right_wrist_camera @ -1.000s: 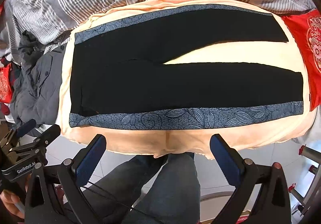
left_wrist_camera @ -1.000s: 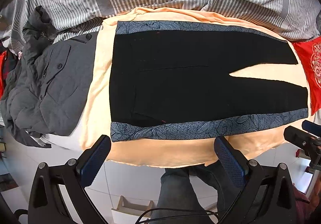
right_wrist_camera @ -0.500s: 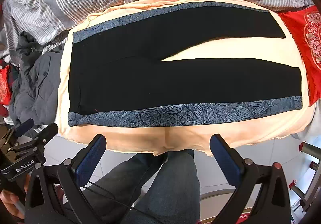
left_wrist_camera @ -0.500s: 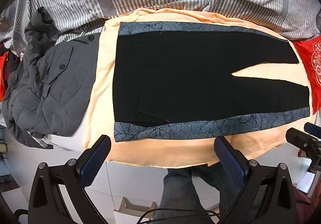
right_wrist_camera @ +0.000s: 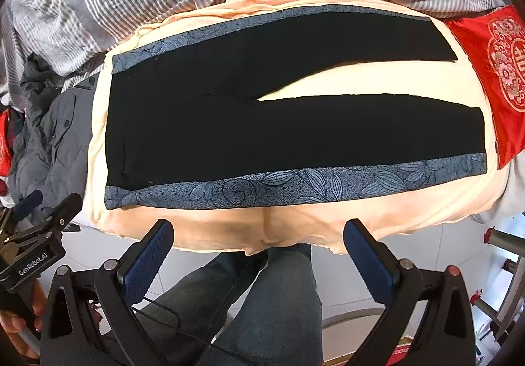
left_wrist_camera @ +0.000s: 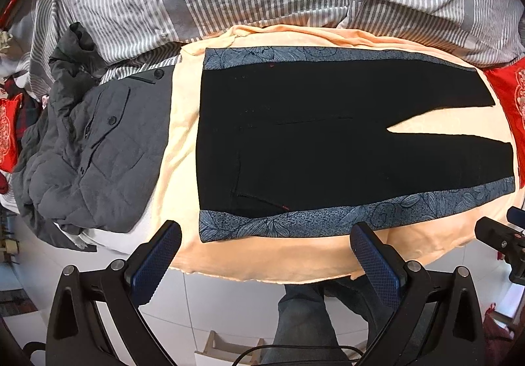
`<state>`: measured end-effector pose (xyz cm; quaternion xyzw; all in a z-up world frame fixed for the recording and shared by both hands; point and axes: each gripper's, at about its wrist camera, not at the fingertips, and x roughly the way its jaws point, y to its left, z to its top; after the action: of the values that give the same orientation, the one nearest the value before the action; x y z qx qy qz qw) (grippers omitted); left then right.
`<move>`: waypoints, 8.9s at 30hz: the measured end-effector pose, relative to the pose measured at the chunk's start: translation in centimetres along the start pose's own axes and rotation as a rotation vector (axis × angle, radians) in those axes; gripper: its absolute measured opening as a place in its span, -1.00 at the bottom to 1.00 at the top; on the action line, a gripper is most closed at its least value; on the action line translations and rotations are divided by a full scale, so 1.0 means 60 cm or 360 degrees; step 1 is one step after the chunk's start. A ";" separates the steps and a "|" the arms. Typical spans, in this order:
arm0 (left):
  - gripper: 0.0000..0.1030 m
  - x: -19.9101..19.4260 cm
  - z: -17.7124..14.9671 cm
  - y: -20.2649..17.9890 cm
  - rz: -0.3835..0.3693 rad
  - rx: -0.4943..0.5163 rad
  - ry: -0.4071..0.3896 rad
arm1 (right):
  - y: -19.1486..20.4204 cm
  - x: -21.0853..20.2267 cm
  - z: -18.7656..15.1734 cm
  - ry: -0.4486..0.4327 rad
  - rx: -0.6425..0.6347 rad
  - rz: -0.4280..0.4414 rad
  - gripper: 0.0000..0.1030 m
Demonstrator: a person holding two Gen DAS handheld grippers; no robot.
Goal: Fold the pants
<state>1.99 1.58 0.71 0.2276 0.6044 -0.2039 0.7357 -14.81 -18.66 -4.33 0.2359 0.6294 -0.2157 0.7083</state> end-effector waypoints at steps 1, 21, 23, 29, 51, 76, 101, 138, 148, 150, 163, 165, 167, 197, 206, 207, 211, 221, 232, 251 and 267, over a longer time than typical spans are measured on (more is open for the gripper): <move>1.00 0.001 0.001 0.001 -0.0002 0.0003 0.0002 | 0.002 0.002 -0.001 0.0004 0.0001 -0.0002 1.00; 1.00 0.015 0.001 0.010 -0.0022 0.0015 0.0008 | 0.014 0.007 -0.012 0.0003 0.0025 -0.0052 1.00; 1.00 0.018 0.001 0.010 -0.0028 0.0015 0.0013 | 0.013 0.008 -0.014 0.0008 0.0025 -0.0057 1.00; 1.00 0.026 -0.001 0.012 -0.0050 -0.0005 0.0030 | 0.009 0.007 -0.010 0.0002 0.0031 -0.0072 1.00; 1.00 0.097 0.001 0.072 -0.0200 -0.0307 0.0099 | -0.030 0.051 0.001 0.0034 0.0301 0.0228 1.00; 1.00 0.283 -0.105 0.099 -0.0694 -0.0748 0.0220 | -0.172 0.404 -0.075 -0.0012 0.1083 0.1549 0.47; -0.71 0.299 -0.113 0.145 -0.0706 -0.1387 0.0157 | -0.117 0.292 0.049 0.0202 0.0709 0.1638 -0.84; 0.25 0.269 0.314 0.172 -0.0254 -0.0746 -0.0303 | 0.009 0.299 0.518 -0.0061 0.0061 0.0865 0.51; 0.25 0.352 0.286 0.038 -0.0115 -0.0268 -0.0027 | -0.006 0.224 0.408 -0.0057 0.0026 0.0805 0.52; 0.36 0.365 0.278 0.009 0.0026 -0.0166 -0.0093 | -0.035 0.219 0.367 -0.0043 0.0095 0.0766 0.52; 0.57 0.266 0.268 -0.224 -0.0528 0.0127 0.0104 | -0.415 0.147 0.073 -0.0138 0.0837 0.0539 0.52; 0.57 0.266 0.253 -0.302 -0.0691 0.0157 0.0185 | -0.462 0.150 0.037 -0.0130 0.0918 0.0492 0.52; 0.57 0.267 0.239 -0.368 -0.0775 0.0182 0.0248 | -0.507 0.153 0.004 -0.0117 0.0965 0.0456 0.52; -0.75 0.214 0.284 -0.576 -0.0680 0.0004 0.0282 | -0.676 0.119 0.201 -0.0158 0.0803 0.1498 -0.94; -0.74 0.231 0.447 -0.606 -0.0684 0.0011 0.0080 | -0.727 0.120 0.449 -0.0278 0.0615 0.1329 -0.94; -0.72 0.240 0.463 -0.614 -0.0666 0.0024 0.0085 | -0.730 0.132 0.475 -0.0271 0.0598 0.1281 -0.95; -0.62 0.259 0.490 -0.642 -0.0629 0.0079 0.0149 | -0.735 0.178 0.567 -0.0236 0.0586 0.1145 -0.94; 0.21 0.215 0.470 -0.580 -0.0325 0.0125 -0.0024 | -0.747 0.206 0.619 -0.0228 0.0579 0.0842 -0.36; 0.21 0.349 0.400 -0.638 -0.0102 0.0131 0.0208 | -0.721 0.196 0.536 -0.0132 0.0258 0.0362 -0.73; 0.22 0.362 0.458 -0.678 -0.0090 0.0128 0.0095 | -0.687 0.247 0.601 -0.0278 0.0330 0.0324 -1.00; 0.22 0.329 0.422 -0.458 0.0020 -0.0008 0.0025 | -0.493 0.214 0.398 -0.0222 -0.0061 0.0273 -0.82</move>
<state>10.03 -35.95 -16.90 0.2310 0.6094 -0.1959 0.7327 -12.29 -56.77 -16.65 0.2597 0.5600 -0.1581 0.7707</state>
